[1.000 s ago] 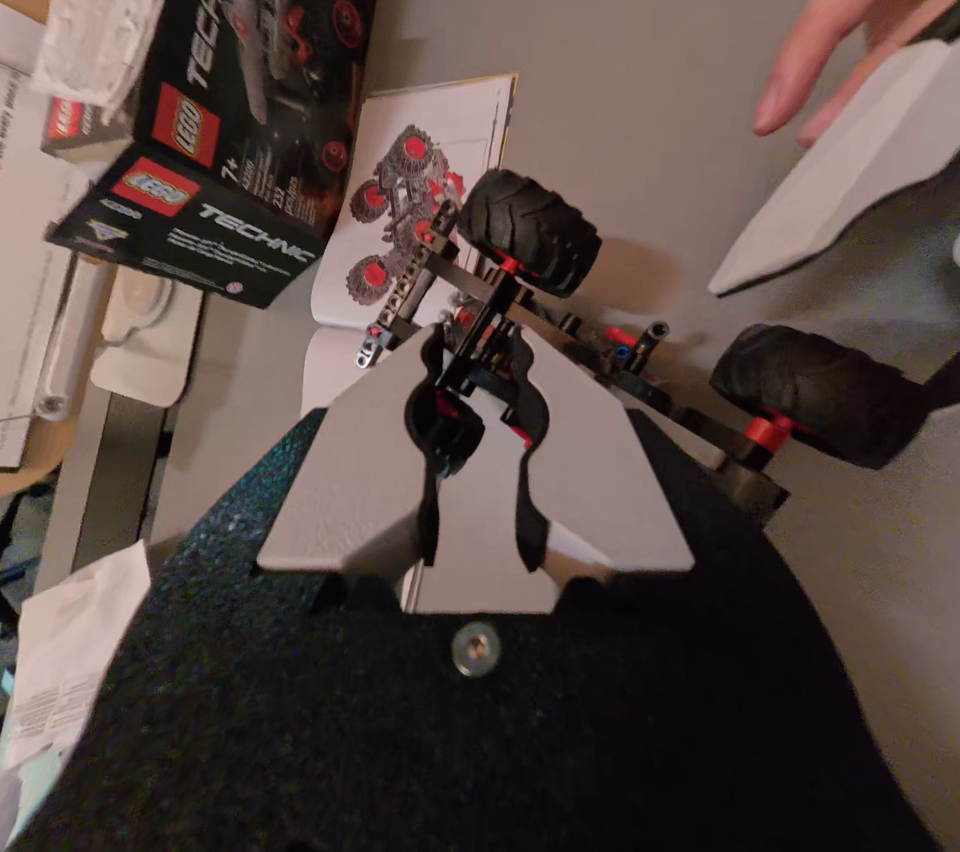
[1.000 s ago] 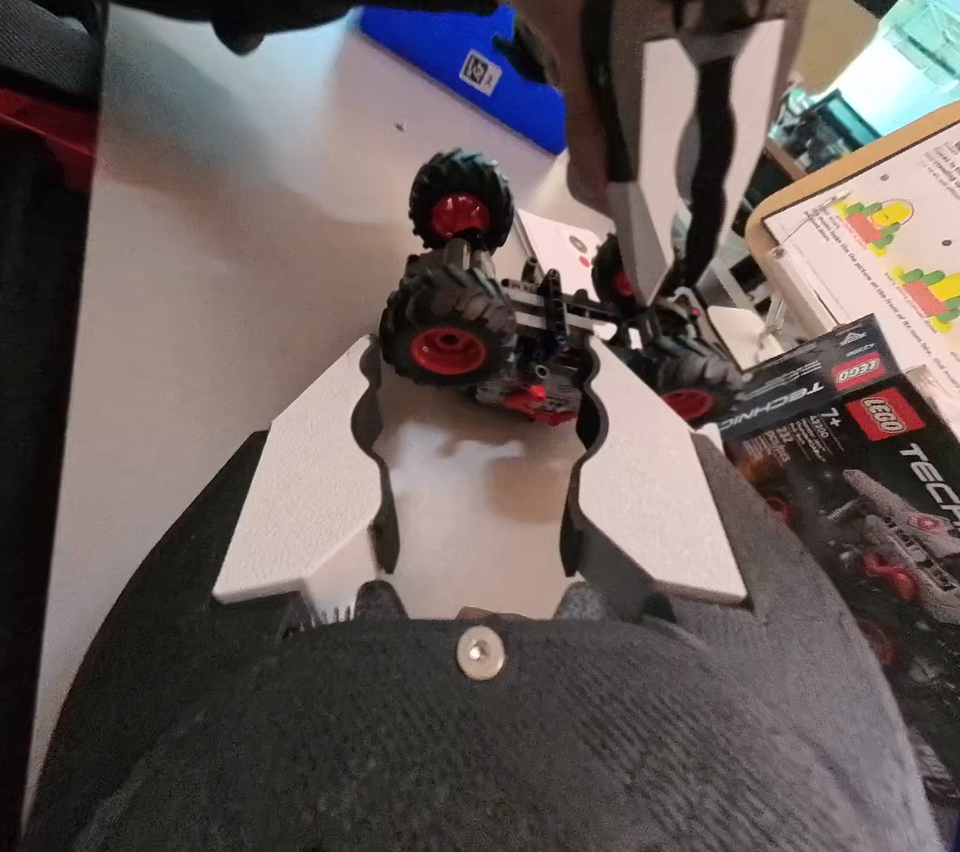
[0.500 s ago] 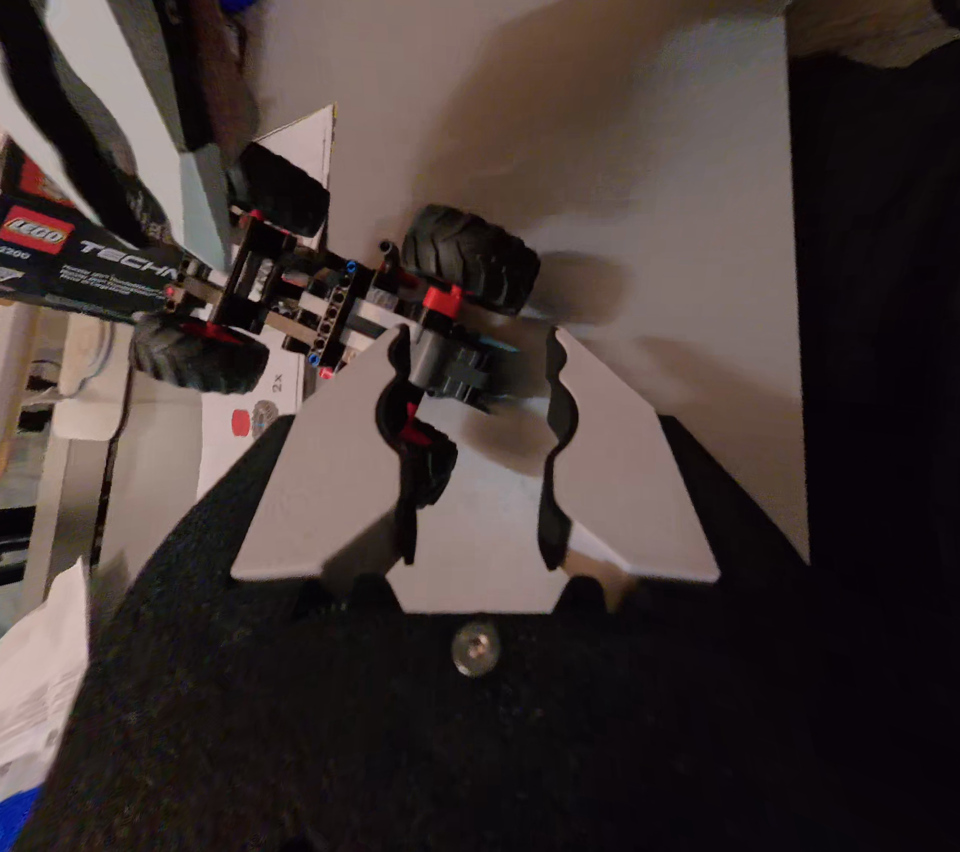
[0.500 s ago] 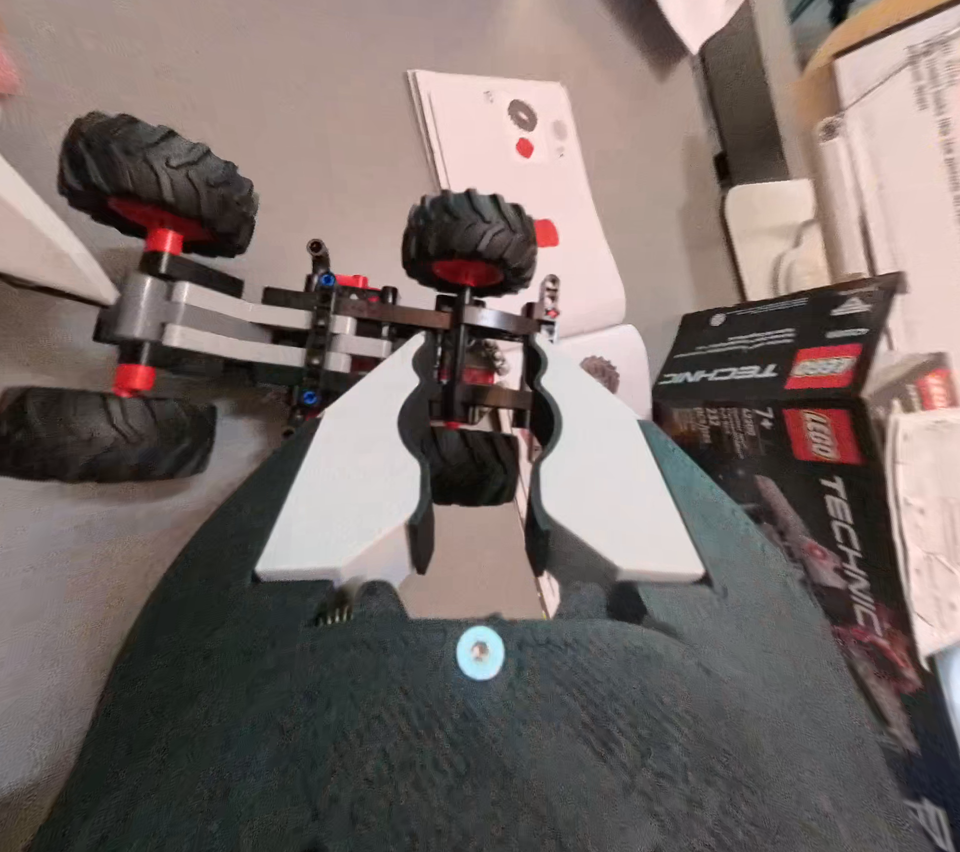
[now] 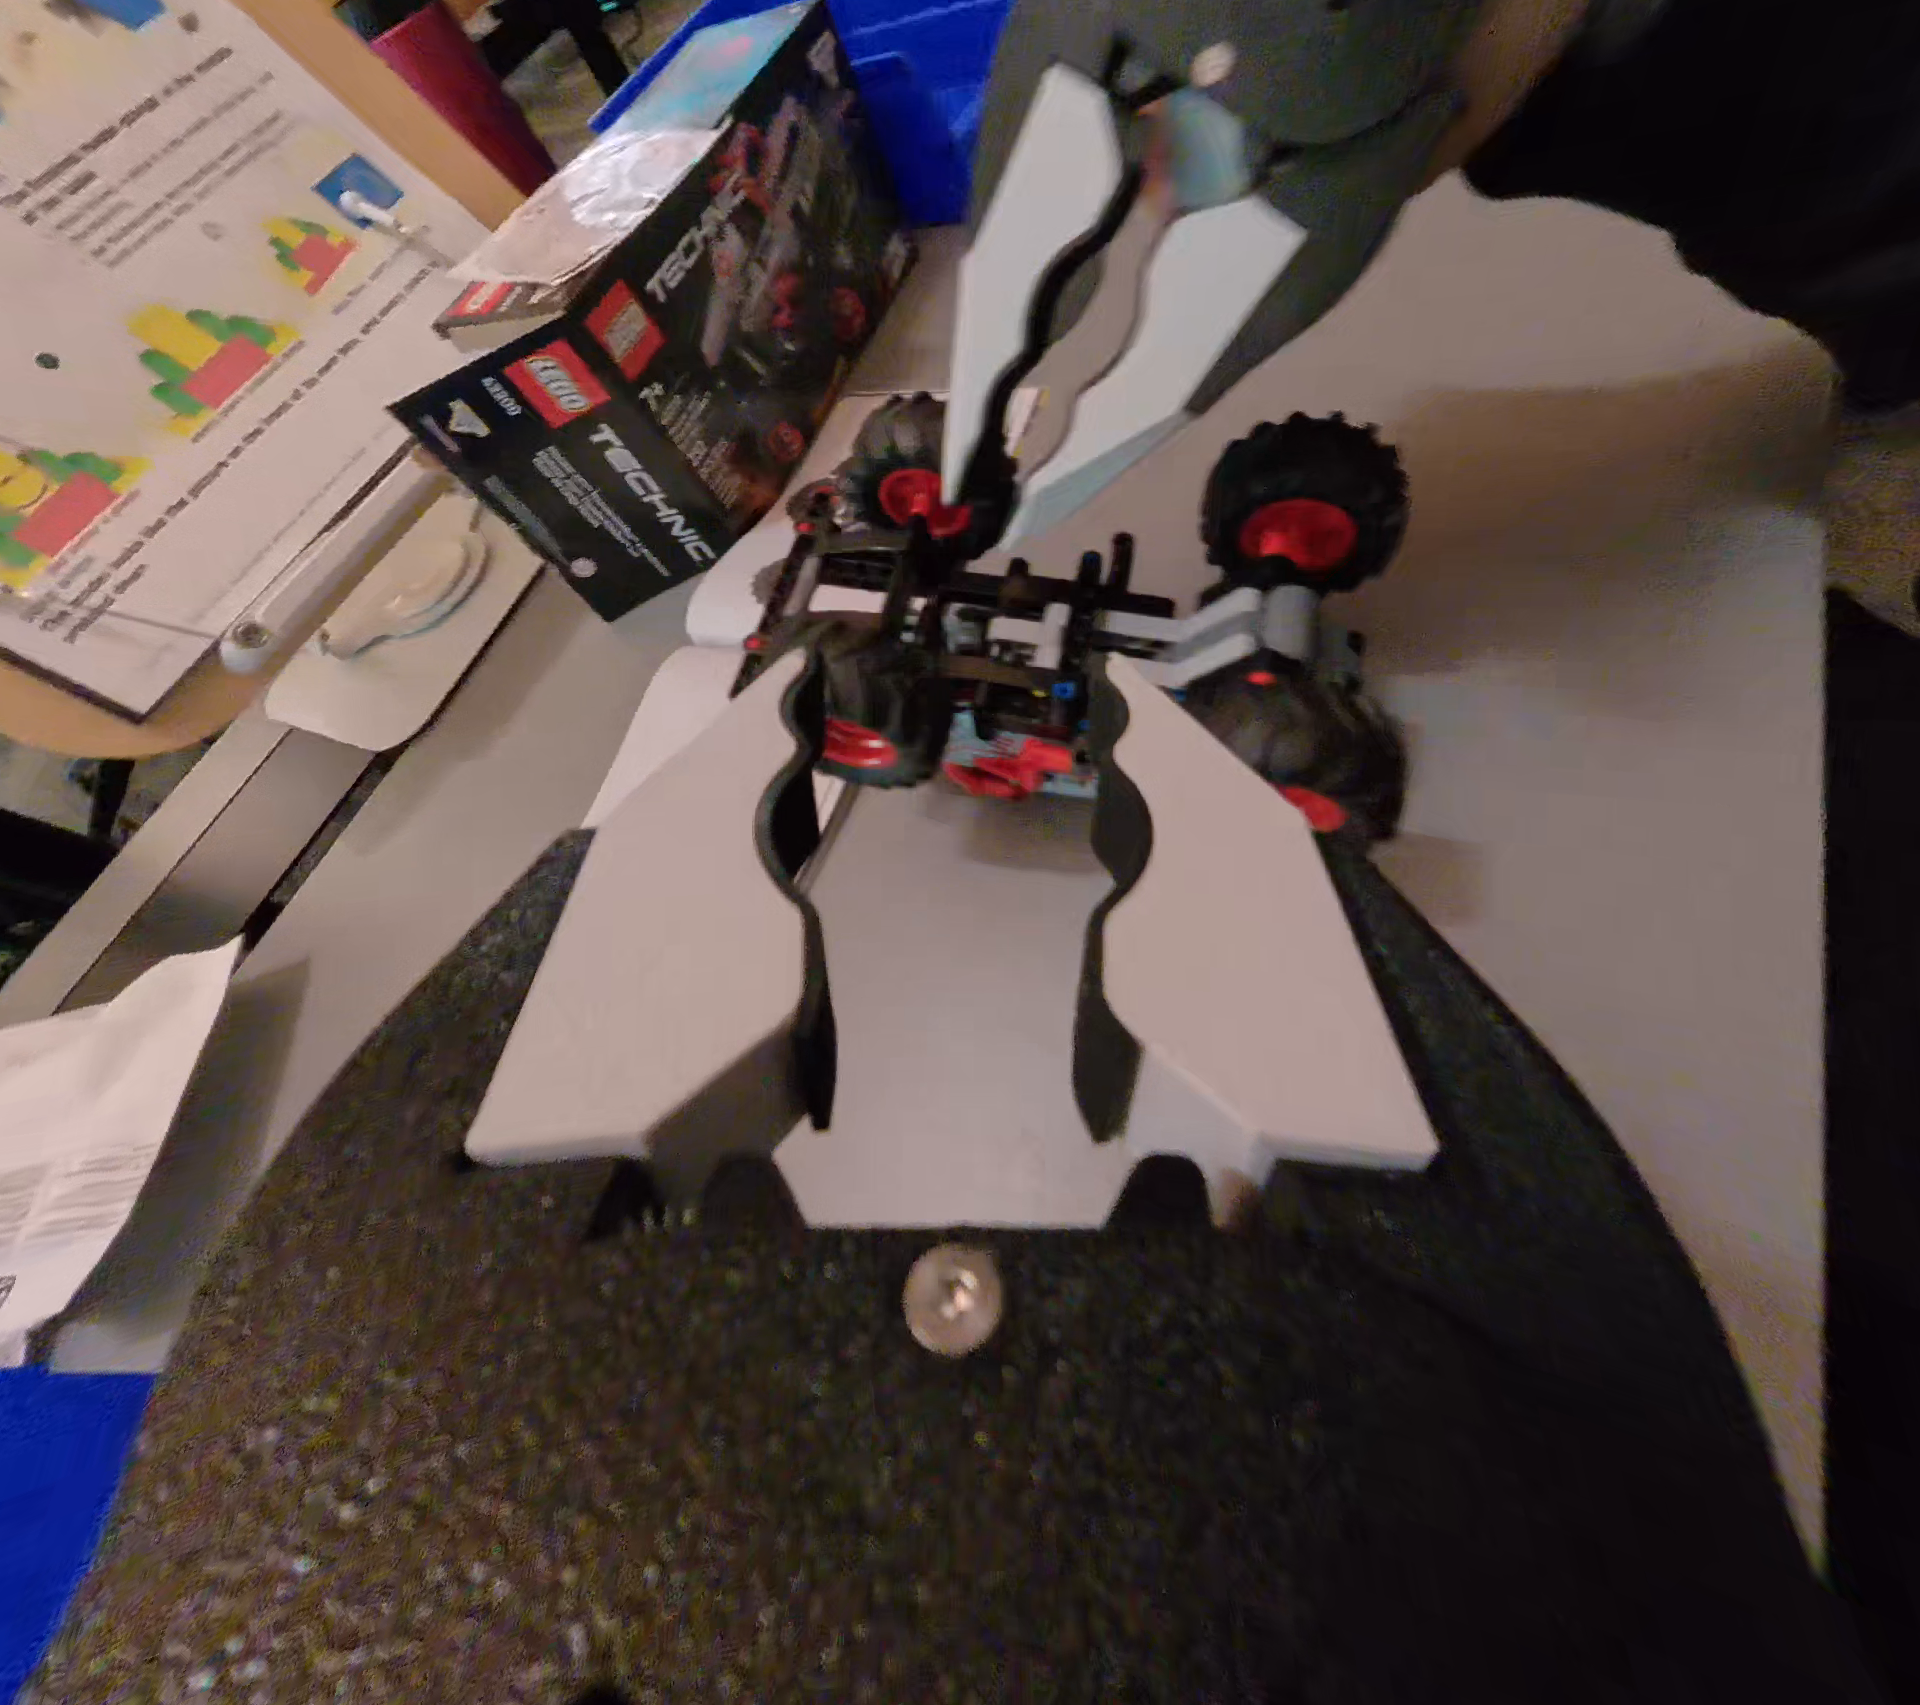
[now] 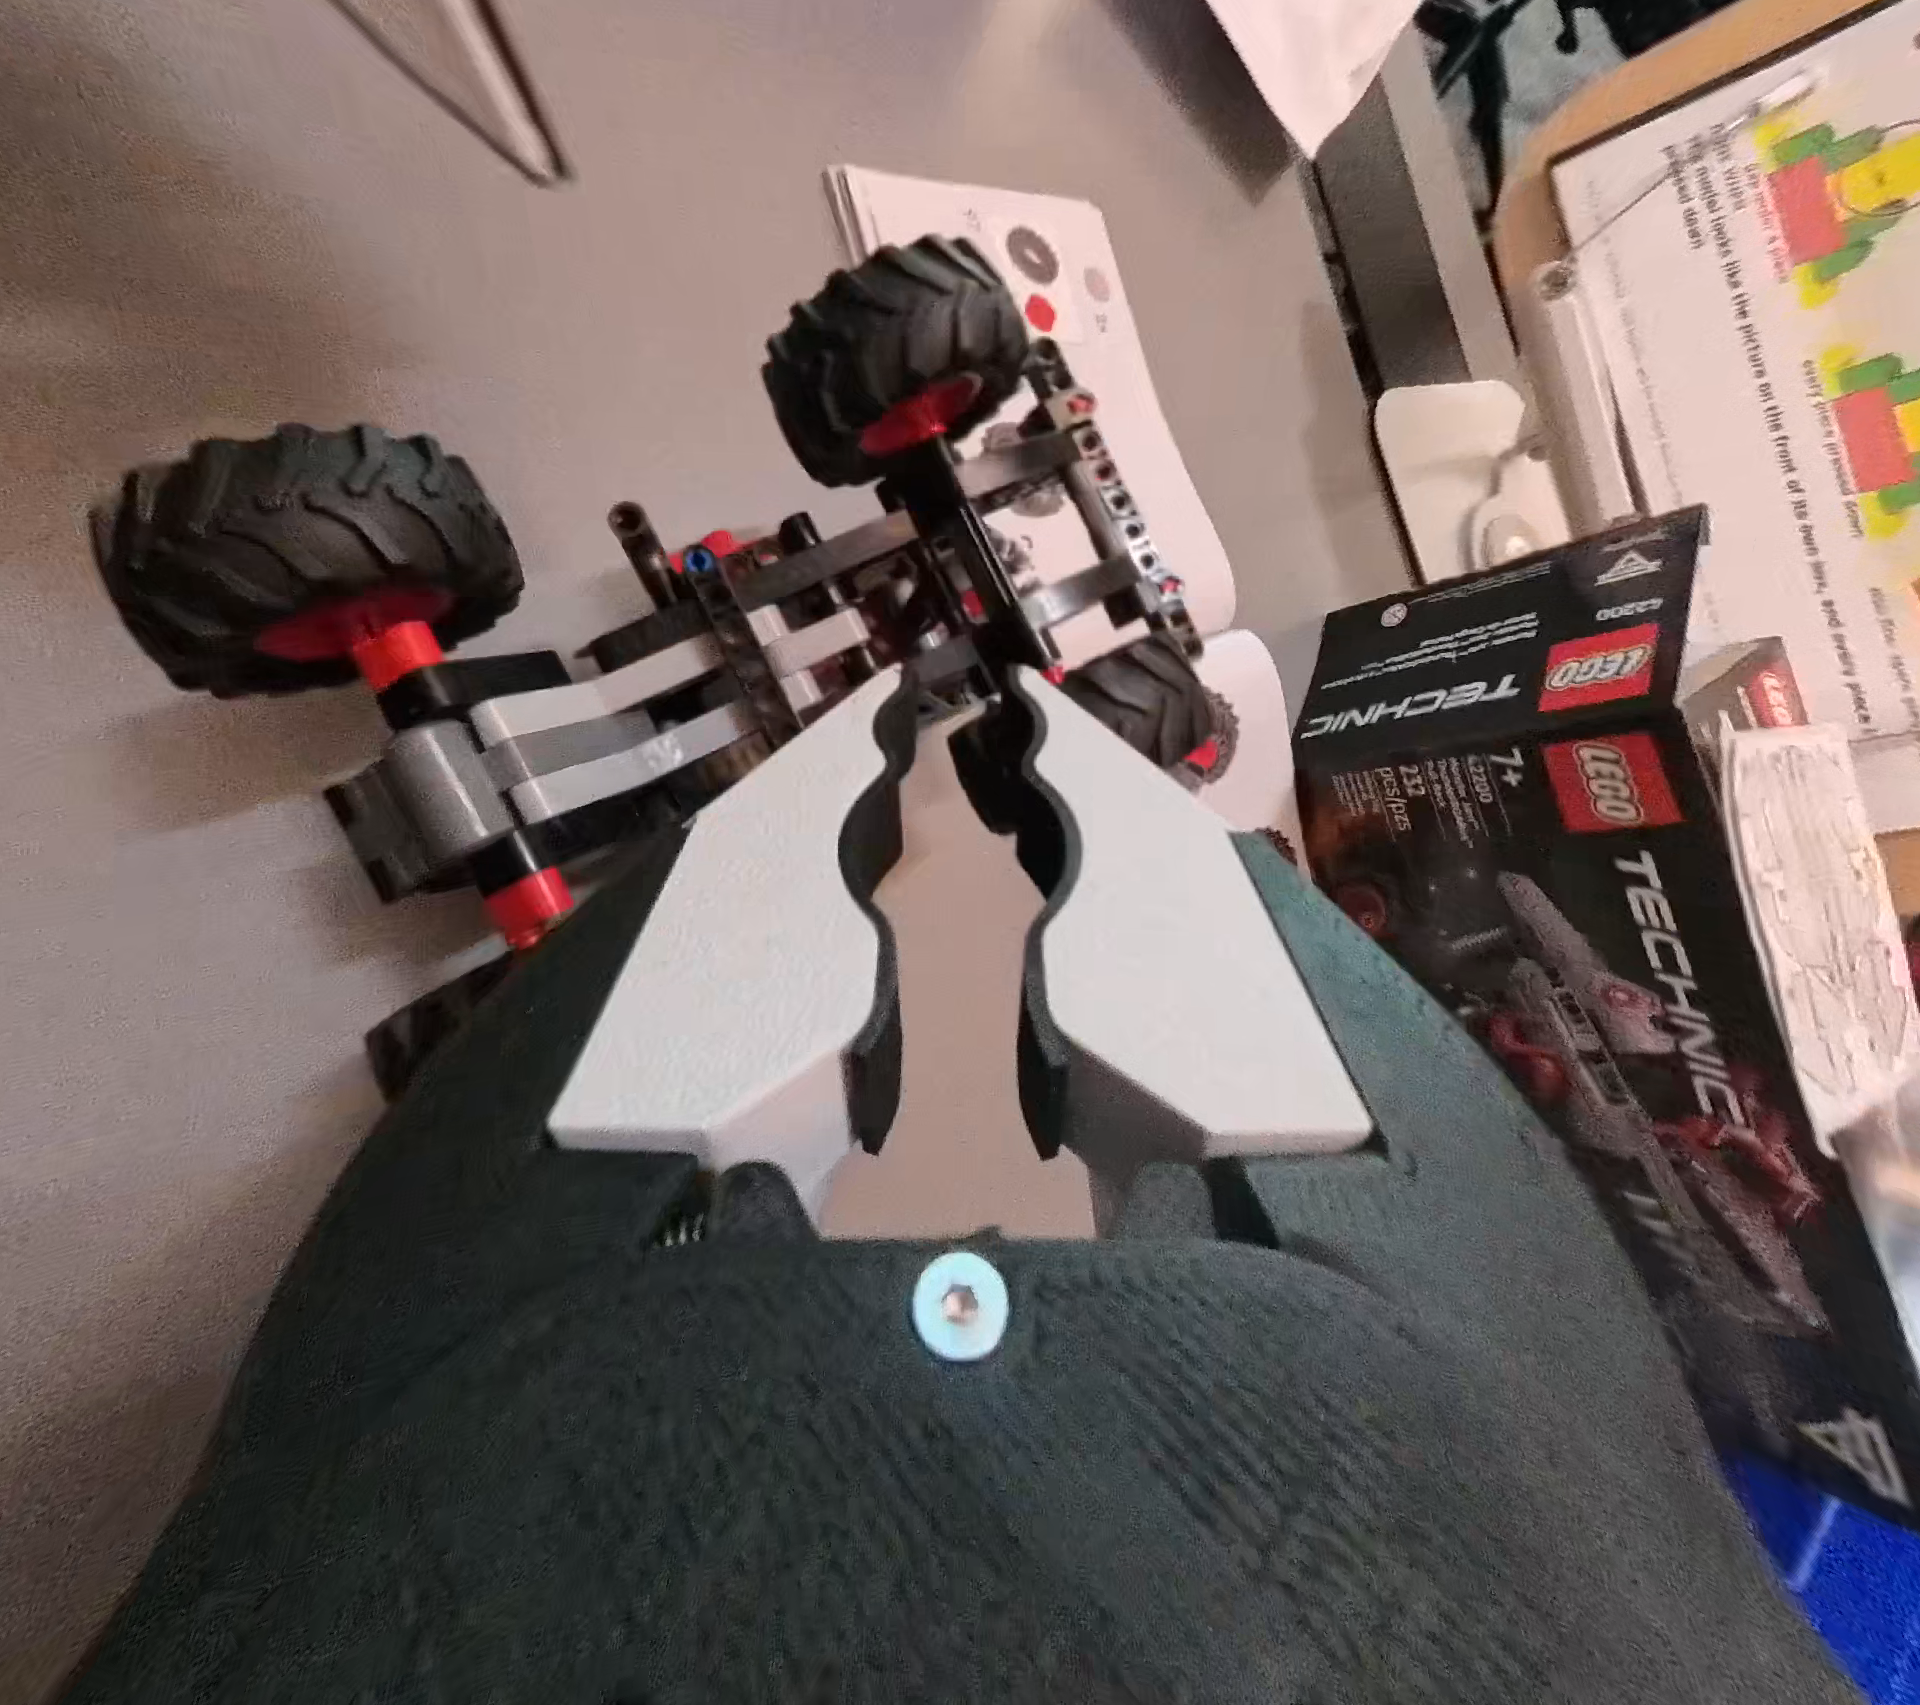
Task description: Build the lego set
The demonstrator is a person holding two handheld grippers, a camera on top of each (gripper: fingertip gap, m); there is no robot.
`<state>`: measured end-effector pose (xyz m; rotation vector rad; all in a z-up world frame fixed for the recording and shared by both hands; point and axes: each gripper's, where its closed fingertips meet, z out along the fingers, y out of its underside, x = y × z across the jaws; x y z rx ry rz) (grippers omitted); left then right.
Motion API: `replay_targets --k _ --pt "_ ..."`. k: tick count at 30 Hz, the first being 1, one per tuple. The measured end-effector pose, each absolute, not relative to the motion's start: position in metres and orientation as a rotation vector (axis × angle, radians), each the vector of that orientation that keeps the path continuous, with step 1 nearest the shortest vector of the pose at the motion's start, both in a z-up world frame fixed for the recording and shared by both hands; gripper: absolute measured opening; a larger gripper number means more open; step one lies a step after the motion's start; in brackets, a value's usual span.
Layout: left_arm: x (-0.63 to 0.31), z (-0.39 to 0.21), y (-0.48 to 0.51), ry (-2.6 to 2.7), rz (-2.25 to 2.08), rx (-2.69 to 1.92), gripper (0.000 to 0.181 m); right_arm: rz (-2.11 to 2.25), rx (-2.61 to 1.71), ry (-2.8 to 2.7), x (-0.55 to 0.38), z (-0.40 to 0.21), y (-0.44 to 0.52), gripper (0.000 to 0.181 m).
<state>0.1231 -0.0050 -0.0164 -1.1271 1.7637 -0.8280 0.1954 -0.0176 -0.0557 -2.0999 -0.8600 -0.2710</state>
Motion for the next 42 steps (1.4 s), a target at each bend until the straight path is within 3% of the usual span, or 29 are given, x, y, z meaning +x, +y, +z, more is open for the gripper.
replay_targets --k 1,9,13,22,27,33,36,37,38,39,42 --pt "0.13 -0.019 0.005 1.762 -0.811 -1.145 0.047 -0.25 -2.087 -0.825 0.196 -0.051 -0.023 0.016" --pt "0.17 -0.059 0.018 1.86 -0.762 -1.193 0.049 -0.043 -2.099 -0.842 0.161 -0.072 -0.066 0.044" --pt "0.169 -0.06 0.018 1.865 -0.697 -1.161 0.05 -0.19 -2.033 -1.11 0.141 -0.077 -0.091 0.057" --pt "0.169 -0.061 0.02 1.888 -0.645 -1.138 0.052 -0.486 -1.97 -1.291 0.136 -0.108 -0.075 0.053" --pt "0.165 -0.072 0.019 1.955 -0.592 -1.14 0.058 -0.968 -1.934 -1.3 0.169 -0.131 -0.067 0.084" --pt "0.165 -0.072 0.015 1.972 -0.613 -1.113 0.059 -0.875 -1.891 -1.258 0.158 -0.128 -0.066 0.071" --pt "0.14 -0.051 -0.031 2.121 -0.91 -0.855 0.077 -0.826 -1.948 -1.27 0.16 -0.129 -0.07 0.07" --pt "0.111 -0.037 -0.065 2.24 -1.174 -0.697 0.03 -0.815 -1.948 -1.259 0.16 -0.128 -0.07 0.07" --pt "0.083 -0.023 -0.09 2.315 -1.399 -0.587 0.009 -0.793 -1.946 -1.248 0.156 -0.127 -0.072 0.068" --pt "0.07 -0.017 -0.095 2.353 -1.456 -0.567 0.022 -0.77 -1.941 -1.249 0.151 -0.126 -0.074 0.064" --pt "0.079 -0.011 -0.07 2.248 -1.289 -0.644 0.037 -0.772 -1.919 -1.213 0.148 -0.125 -0.073 0.058"
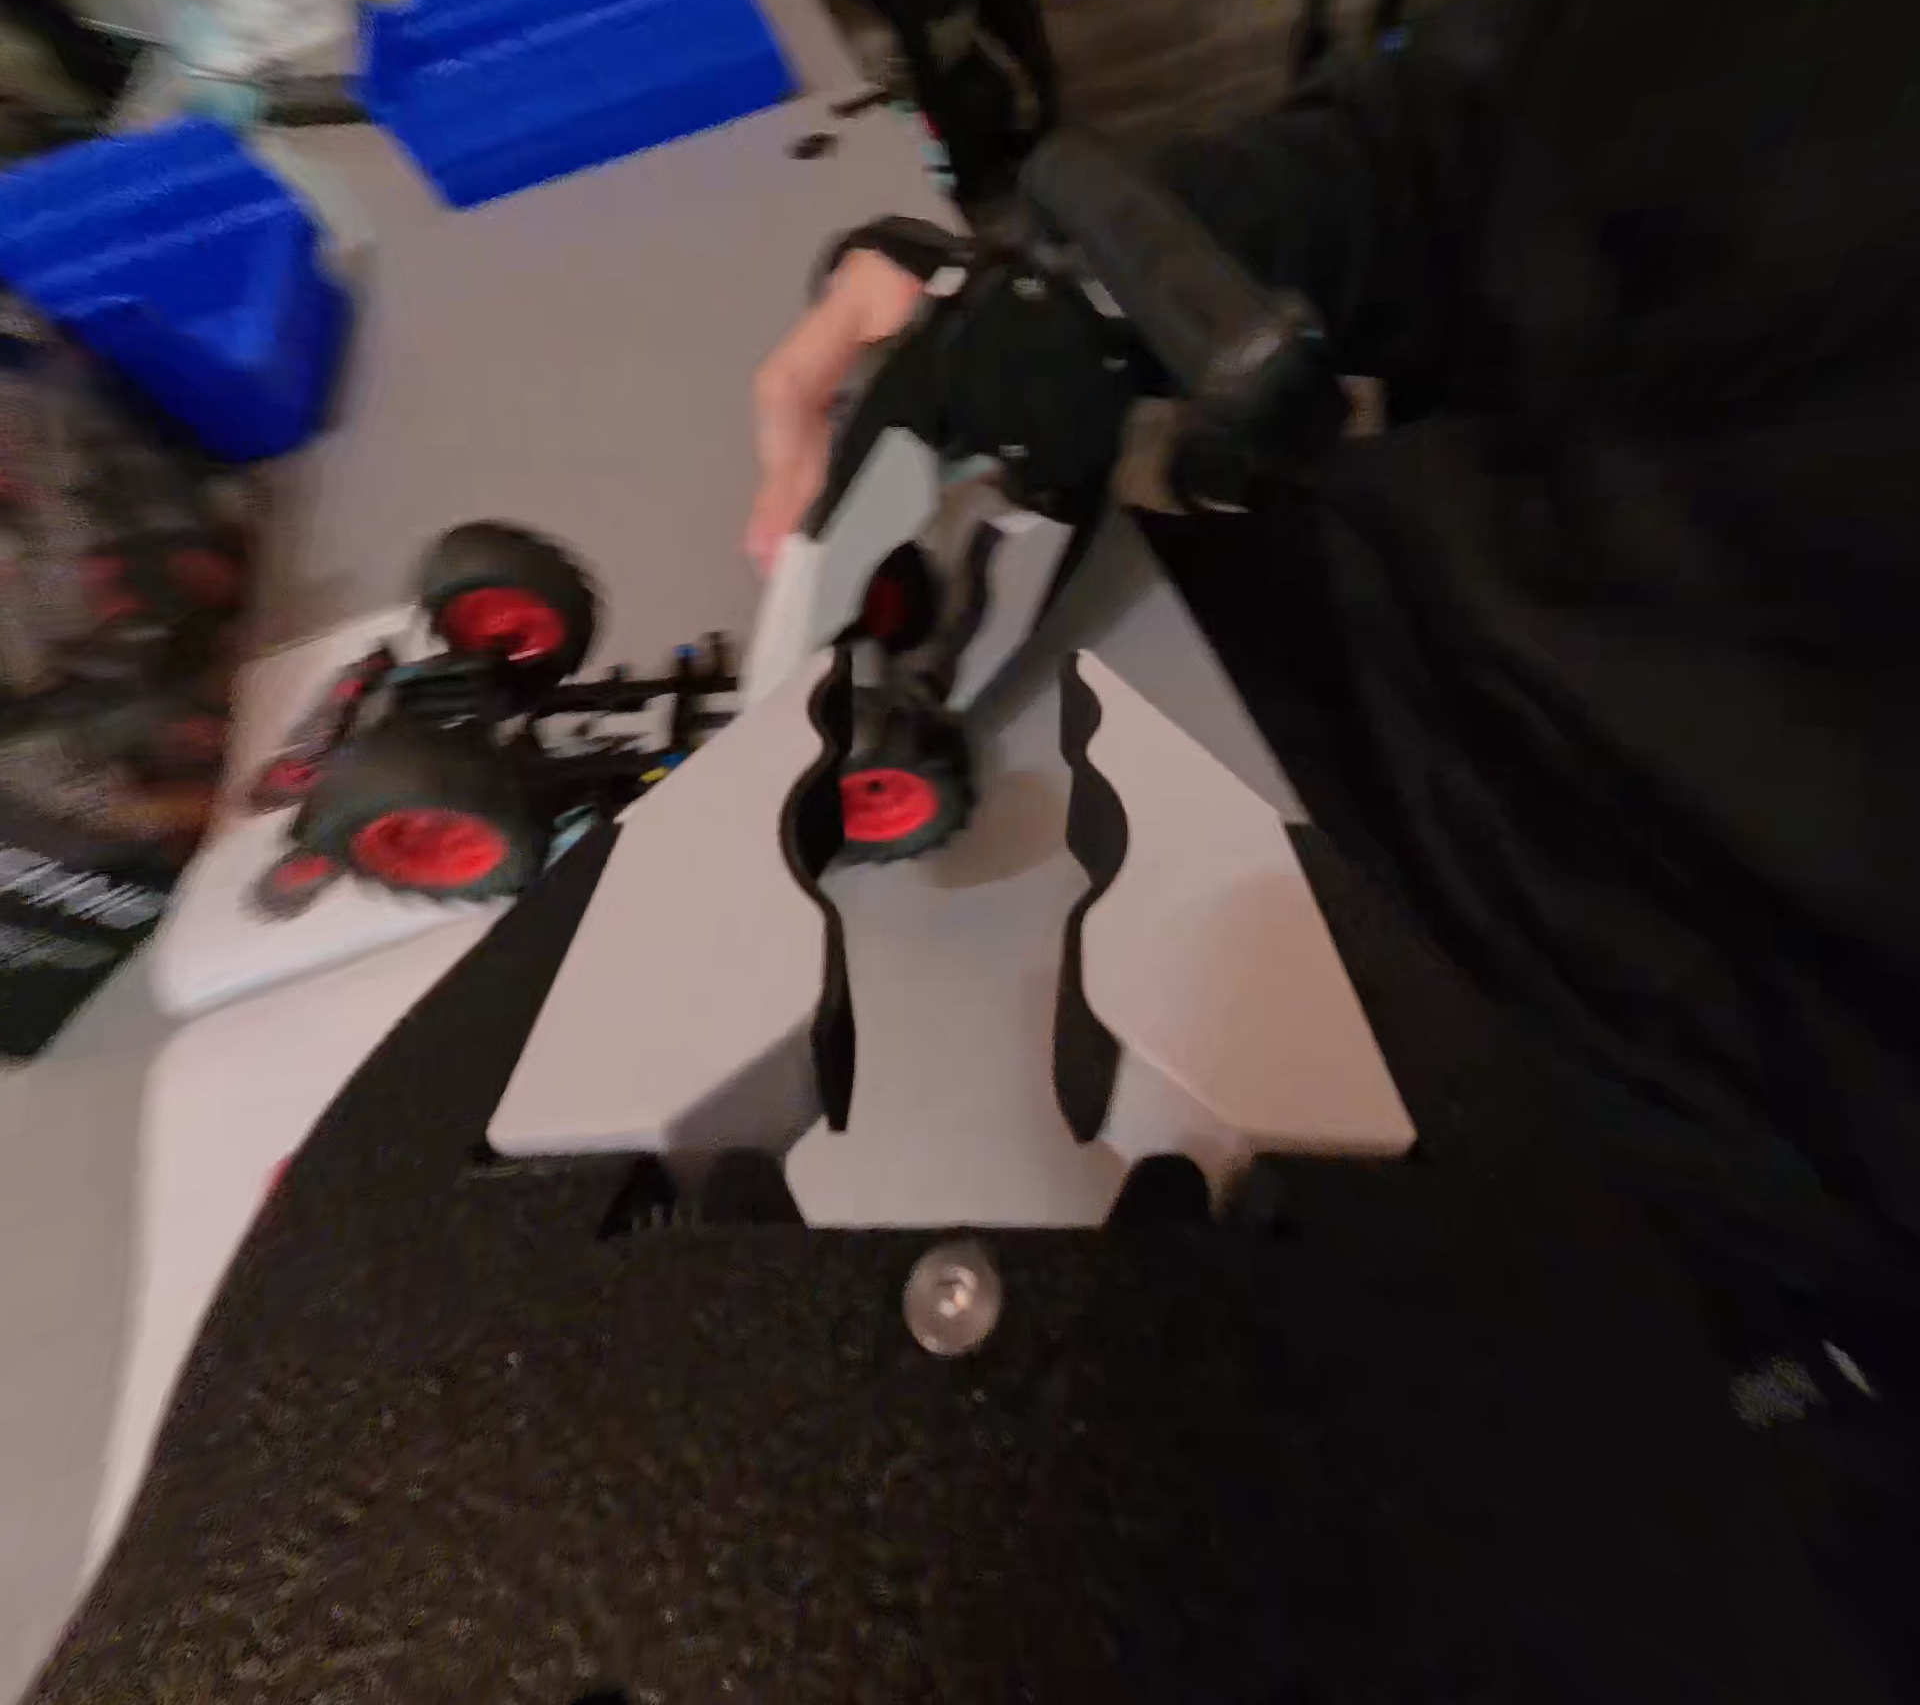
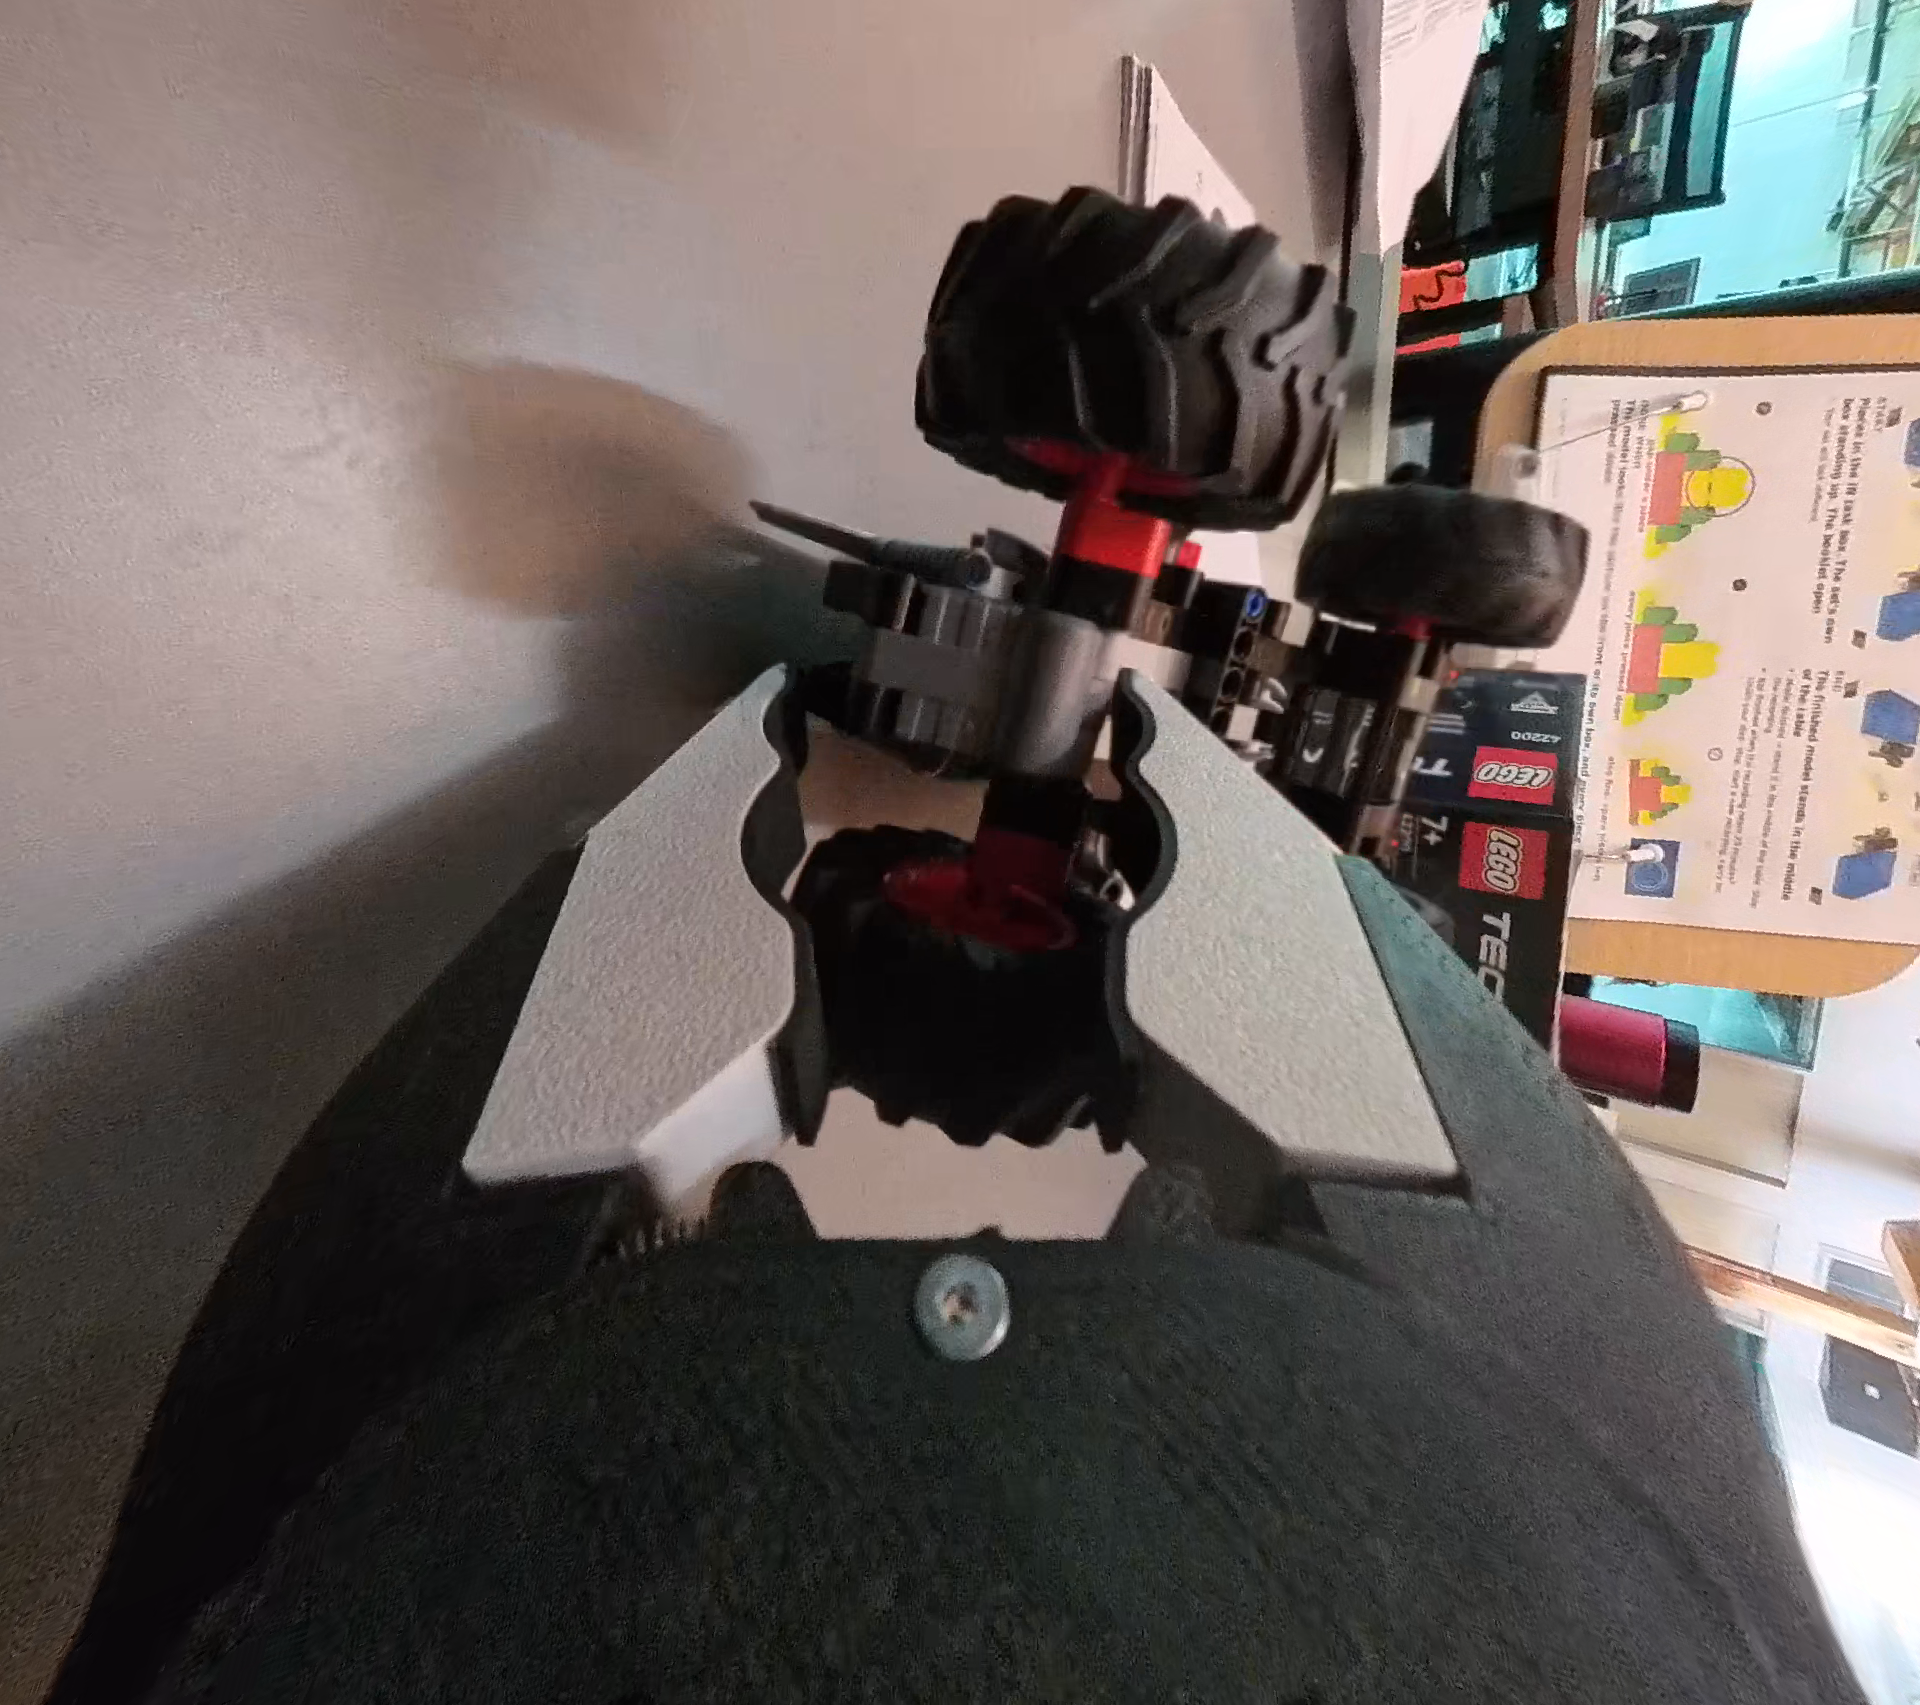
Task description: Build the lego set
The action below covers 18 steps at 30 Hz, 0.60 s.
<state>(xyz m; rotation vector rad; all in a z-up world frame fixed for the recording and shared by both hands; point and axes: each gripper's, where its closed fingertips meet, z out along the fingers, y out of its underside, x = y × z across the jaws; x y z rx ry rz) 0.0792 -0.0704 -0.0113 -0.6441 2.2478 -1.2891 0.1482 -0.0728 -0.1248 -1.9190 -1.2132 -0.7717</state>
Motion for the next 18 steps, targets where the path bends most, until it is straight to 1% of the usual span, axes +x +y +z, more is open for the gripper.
replay_targets --k 2,5,11,15,18 --pt "0.088 -0.016 -0.054 2.208 -1.197 -0.751 0.041 -0.78 -1.907 -1.233 0.149 -0.125 -0.073 0.057" --pt "0.1 -0.027 -0.045 2.187 -1.097 -0.789 0.047 -0.77 -1.912 -1.235 0.149 -0.125 -0.075 0.057" --pt "0.107 -0.026 -0.06 2.184 -1.213 -0.774 0.057 -0.766 -1.912 -1.242 0.149 -0.125 -0.074 0.056" --pt "0.105 -0.031 -0.07 2.199 -1.203 -0.77 0.076 -0.76 -1.909 -1.243 0.15 -0.125 -0.073 0.057" --pt "0.105 -0.051 -0.076 2.23 -1.096 -0.769 0.083 -0.746 -1.92 -1.233 0.15 -0.124 -0.072 0.056"
